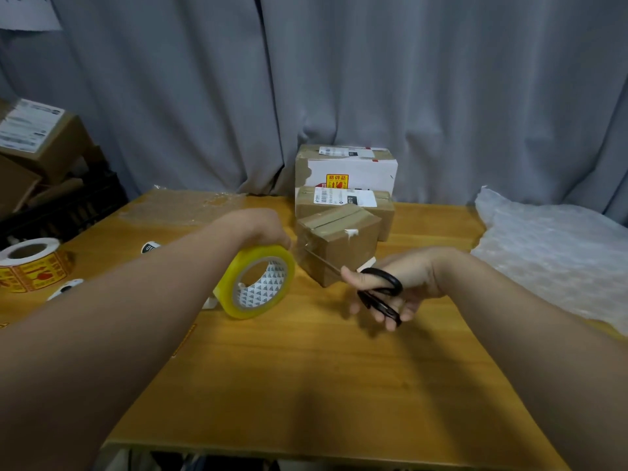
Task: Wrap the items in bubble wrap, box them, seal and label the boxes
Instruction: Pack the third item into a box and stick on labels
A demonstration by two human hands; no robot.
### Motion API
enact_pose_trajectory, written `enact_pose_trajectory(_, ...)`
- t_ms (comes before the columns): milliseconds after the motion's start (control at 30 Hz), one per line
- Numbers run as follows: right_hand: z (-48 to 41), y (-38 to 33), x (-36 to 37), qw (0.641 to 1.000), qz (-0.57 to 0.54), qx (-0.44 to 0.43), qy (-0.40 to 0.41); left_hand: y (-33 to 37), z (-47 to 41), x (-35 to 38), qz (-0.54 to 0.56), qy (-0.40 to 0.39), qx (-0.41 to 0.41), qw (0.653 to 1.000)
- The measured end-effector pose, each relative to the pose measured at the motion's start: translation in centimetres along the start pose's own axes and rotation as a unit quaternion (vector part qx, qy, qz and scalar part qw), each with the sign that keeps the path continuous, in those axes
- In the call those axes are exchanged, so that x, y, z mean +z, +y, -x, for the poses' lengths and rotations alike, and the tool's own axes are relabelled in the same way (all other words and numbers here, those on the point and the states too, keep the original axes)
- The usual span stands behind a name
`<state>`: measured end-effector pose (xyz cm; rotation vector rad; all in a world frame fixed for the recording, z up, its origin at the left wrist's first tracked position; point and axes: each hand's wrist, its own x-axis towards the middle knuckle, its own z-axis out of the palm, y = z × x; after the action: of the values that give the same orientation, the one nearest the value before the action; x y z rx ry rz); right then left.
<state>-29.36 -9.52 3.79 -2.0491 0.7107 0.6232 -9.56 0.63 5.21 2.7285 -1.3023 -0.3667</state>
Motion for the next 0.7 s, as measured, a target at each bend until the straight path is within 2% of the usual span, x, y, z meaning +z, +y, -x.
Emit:
enact_pose_trajectory(100,-1.4,-0.2,0.7,1.0,-0.015,0.018,0.008,-0.3,0.2,0.0,0.014,-0.014,-0.002,1.0)
enact_pose_trajectory(367,-4.2,-2.2,1.5,0.993,-0.085,-0.004,0.078,0.1,0.4,-0.1,0.008,-0.01,-0.007,1.0)
enact_pose_trajectory(700,-5.7,-0.4,2.1,0.976,-0.111,-0.089,0.168,1.3,0.5,-0.3,-0.034,-0.035,0.009,0.999)
